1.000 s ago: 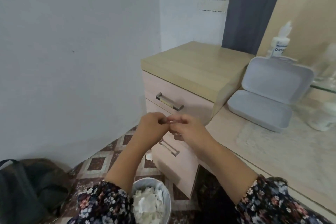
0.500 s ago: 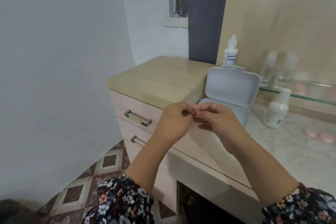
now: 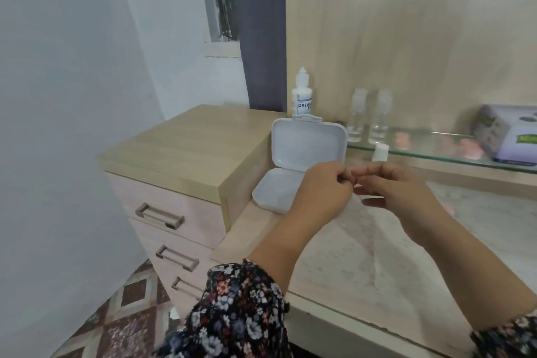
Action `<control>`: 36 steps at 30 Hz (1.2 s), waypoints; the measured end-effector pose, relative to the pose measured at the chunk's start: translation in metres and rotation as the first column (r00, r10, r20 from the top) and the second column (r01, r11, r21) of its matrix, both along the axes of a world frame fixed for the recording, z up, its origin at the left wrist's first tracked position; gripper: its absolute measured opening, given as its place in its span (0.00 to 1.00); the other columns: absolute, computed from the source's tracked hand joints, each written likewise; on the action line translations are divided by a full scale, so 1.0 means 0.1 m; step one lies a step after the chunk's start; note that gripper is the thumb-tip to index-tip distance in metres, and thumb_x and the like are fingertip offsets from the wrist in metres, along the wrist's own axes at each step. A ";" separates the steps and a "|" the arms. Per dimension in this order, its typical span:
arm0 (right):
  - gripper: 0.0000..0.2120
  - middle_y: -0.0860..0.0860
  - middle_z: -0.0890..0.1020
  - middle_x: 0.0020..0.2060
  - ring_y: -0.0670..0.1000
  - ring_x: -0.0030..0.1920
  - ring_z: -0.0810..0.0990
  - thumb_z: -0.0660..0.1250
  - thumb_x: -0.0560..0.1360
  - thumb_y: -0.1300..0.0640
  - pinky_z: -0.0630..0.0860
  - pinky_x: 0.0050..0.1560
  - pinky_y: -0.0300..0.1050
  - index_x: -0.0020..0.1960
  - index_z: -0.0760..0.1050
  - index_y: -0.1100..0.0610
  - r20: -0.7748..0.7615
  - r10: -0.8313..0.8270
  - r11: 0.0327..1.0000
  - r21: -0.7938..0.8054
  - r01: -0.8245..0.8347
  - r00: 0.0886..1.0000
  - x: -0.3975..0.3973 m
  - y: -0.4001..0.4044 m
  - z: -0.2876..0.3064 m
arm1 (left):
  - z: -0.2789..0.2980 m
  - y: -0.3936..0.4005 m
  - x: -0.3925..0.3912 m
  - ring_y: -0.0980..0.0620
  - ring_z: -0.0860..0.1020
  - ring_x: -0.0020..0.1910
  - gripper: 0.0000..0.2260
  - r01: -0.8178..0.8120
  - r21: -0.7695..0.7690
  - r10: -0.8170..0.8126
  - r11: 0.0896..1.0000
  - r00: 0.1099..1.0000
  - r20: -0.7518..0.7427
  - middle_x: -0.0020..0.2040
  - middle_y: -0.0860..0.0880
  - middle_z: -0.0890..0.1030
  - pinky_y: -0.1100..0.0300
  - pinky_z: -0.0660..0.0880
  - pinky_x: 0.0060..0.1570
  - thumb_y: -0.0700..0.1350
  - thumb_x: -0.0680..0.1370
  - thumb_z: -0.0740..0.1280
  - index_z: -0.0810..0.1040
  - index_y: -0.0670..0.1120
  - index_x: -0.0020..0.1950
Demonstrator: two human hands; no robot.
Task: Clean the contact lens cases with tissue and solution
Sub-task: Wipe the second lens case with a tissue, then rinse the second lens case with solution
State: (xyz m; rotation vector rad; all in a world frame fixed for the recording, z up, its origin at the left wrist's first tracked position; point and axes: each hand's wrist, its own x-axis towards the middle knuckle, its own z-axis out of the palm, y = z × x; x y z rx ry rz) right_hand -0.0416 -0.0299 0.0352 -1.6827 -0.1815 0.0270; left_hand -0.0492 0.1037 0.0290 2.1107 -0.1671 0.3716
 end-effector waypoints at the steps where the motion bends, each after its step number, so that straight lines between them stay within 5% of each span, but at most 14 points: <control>1: 0.09 0.50 0.84 0.38 0.48 0.40 0.81 0.64 0.77 0.66 0.76 0.44 0.44 0.45 0.81 0.56 0.006 -0.003 1.000 -0.007 0.003 1.000 0.03 -0.07 0.01 | 0.00 -0.06 0.05 0.54 0.75 0.39 0.08 0.002 0.000 -0.002 1.000 1.000 0.011 0.39 0.50 0.80 0.63 0.71 0.39 0.35 0.74 0.64 0.82 0.45 0.42; 5: 0.09 0.51 0.82 0.38 0.50 0.39 0.81 0.65 0.76 0.67 0.75 0.45 0.46 0.44 0.80 0.56 0.023 -0.074 0.997 -0.013 0.074 0.997 0.15 -0.36 0.02 | -0.04 -0.26 0.23 0.53 0.75 0.47 0.09 -0.076 -0.090 0.076 0.993 0.997 -0.006 0.49 0.51 0.78 0.59 0.73 0.50 0.36 0.75 0.62 0.75 0.48 0.50; 11: 0.11 0.51 0.82 0.38 0.50 0.39 0.80 0.63 0.76 0.68 0.74 0.42 0.44 0.43 0.79 0.55 0.013 -0.183 0.983 0.013 0.183 0.983 0.28 -0.71 -0.10 | -0.25 -0.57 0.46 0.45 0.71 0.62 0.24 -0.113 -0.056 0.106 0.992 0.988 -0.115 0.63 0.45 0.72 0.50 0.70 0.61 0.41 0.72 0.68 0.67 0.45 0.67; 16: 0.11 0.52 0.82 0.39 0.52 0.39 0.81 0.64 0.76 0.69 0.75 0.44 0.49 0.44 0.80 0.55 0.024 -0.196 0.980 0.043 0.194 0.980 0.35 -0.86 -0.19 | -0.36 -0.76 0.57 0.46 0.75 0.59 0.30 -0.105 -0.073 0.090 0.992 0.979 -0.183 0.61 0.48 0.74 0.48 0.74 0.57 0.50 0.70 0.74 0.65 0.48 0.67; 21: 0.07 0.52 0.82 0.40 0.52 0.41 0.80 0.66 0.77 0.64 0.76 0.41 0.46 0.47 0.81 0.54 0.046 -0.216 0.976 0.047 0.214 0.975 0.40 -0.91 -0.30 | -0.43 -0.84 0.63 0.50 0.76 0.51 0.27 -0.154 -0.075 0.136 0.985 0.970 -0.202 0.56 0.52 0.77 0.55 0.72 0.45 0.53 0.72 0.74 0.65 0.51 0.65; 27: 0.03 0.50 0.82 0.40 0.48 0.39 0.78 0.71 0.74 0.53 0.71 0.27 0.29 0.45 0.80 0.52 0.139 -0.279 0.960 0.036 0.277 0.950 0.38 -0.90 -0.28 | -0.54 -0.80 0.63 0.52 0.77 0.49 0.18 -0.115 -0.013 0.115 0.993 0.993 -0.041 0.50 0.57 0.79 0.52 0.76 0.48 0.52 0.70 0.74 0.72 0.56 0.57; 36: 0.03 0.52 0.79 0.37 0.39 0.31 0.74 0.73 0.73 0.56 0.69 0.28 0.26 0.44 0.79 0.53 0.287 -0.305 0.936 -0.085 0.341 0.908 0.37 -0.94 -0.34 | -0.52 -0.85 0.59 0.49 0.74 0.54 0.15 -0.101 0.259 0.059 0.961 0.984 0.166 0.54 0.57 0.79 0.47 0.71 0.53 0.48 0.72 0.69 0.74 0.57 0.58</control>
